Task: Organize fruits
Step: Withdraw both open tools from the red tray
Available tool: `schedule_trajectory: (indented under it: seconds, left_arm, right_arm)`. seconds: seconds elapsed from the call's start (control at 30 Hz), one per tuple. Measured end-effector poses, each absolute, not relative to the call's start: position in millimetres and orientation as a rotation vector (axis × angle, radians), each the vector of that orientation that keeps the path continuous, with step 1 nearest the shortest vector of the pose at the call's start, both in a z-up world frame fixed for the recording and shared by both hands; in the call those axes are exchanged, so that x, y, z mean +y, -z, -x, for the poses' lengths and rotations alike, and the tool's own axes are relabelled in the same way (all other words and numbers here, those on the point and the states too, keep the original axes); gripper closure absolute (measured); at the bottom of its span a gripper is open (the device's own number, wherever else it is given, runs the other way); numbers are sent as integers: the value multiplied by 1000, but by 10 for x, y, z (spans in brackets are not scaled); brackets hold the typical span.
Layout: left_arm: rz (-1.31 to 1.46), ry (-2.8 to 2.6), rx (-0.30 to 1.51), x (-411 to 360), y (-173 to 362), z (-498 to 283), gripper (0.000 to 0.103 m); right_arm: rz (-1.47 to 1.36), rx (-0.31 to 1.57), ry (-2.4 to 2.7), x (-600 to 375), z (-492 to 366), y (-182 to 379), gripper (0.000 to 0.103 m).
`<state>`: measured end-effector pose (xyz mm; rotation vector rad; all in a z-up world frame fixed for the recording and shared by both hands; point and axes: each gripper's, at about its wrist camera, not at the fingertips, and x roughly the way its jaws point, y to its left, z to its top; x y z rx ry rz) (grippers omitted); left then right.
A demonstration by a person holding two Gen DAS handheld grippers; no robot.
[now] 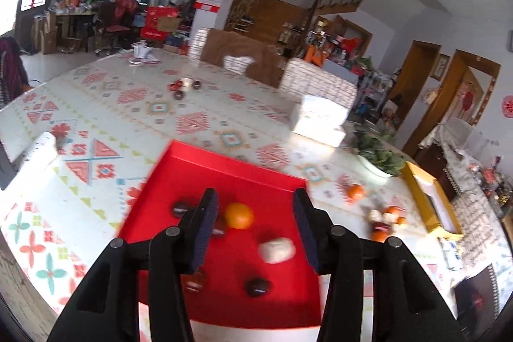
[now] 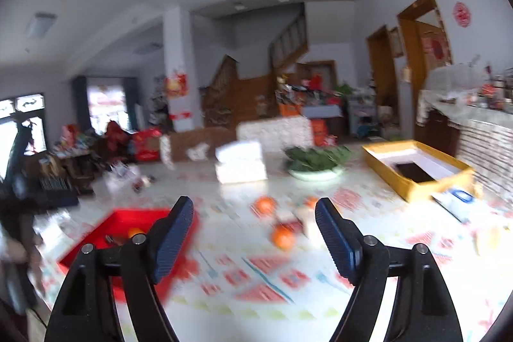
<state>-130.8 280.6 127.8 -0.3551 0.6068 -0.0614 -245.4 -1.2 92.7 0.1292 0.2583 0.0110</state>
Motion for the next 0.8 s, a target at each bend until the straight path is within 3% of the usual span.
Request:
schedule_trajectory:
  seconds: [0.1, 0.17, 0.57, 0.8]
  left_arm:
    - [381, 109, 576, 2660, -1408, 1364, 54]
    - [355, 124, 541, 2539, -1480, 1439, 46]
    - [374, 212, 563, 2314, -1230, 1570, 45]
    - [348, 337, 564, 1994, -1280, 1164, 45]
  right_arm:
    - [-48, 328, 19, -11, 2587, -766, 20]
    - [33, 320, 43, -38, 2689, -727, 20]
    - [-60, 411, 70, -851, 2455, -843, 20]
    - [-125, 500, 135, -1148, 2079, -803, 20]
